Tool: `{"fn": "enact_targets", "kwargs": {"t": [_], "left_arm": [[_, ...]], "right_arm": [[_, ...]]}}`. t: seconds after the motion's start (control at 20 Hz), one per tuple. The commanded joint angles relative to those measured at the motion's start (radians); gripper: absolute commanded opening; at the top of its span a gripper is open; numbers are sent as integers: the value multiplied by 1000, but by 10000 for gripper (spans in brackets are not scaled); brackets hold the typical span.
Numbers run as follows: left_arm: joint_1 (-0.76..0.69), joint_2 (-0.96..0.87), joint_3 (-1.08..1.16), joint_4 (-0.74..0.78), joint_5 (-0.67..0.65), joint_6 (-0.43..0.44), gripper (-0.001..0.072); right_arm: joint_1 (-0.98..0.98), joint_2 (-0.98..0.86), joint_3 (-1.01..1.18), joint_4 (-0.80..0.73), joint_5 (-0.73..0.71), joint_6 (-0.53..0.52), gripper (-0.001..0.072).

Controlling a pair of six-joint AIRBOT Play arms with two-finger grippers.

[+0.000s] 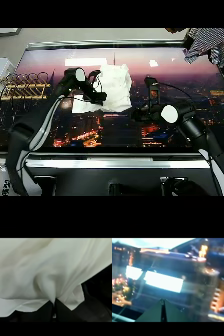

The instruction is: Fold the clothes and pants, and hang the long-sleeved shirts on hangers.

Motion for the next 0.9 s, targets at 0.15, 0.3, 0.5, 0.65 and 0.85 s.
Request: {"fn": "enact_targets", "kwargs": {"t": [0.15, 0.3, 0.5, 0.65, 0.85], "left_arm": [[-106, 432, -690, -16, 111, -7, 14], [-132, 596, -1003, -34, 220, -71, 15], [-115, 633, -1095, -54, 304, 24, 156], [-45, 671, -1033, -55, 286, 76, 609], [237, 894, -1021, -41, 263, 113, 608]], "right_arm": [[1, 79, 2, 4, 161, 60, 39], [1, 121, 2, 5, 240, 60, 39], [1, 138, 2, 23, 278, 60, 39], [1, 138, 2, 55, 222, 60, 39], [-1, 138, 2, 102, 101, 94, 45]]}}
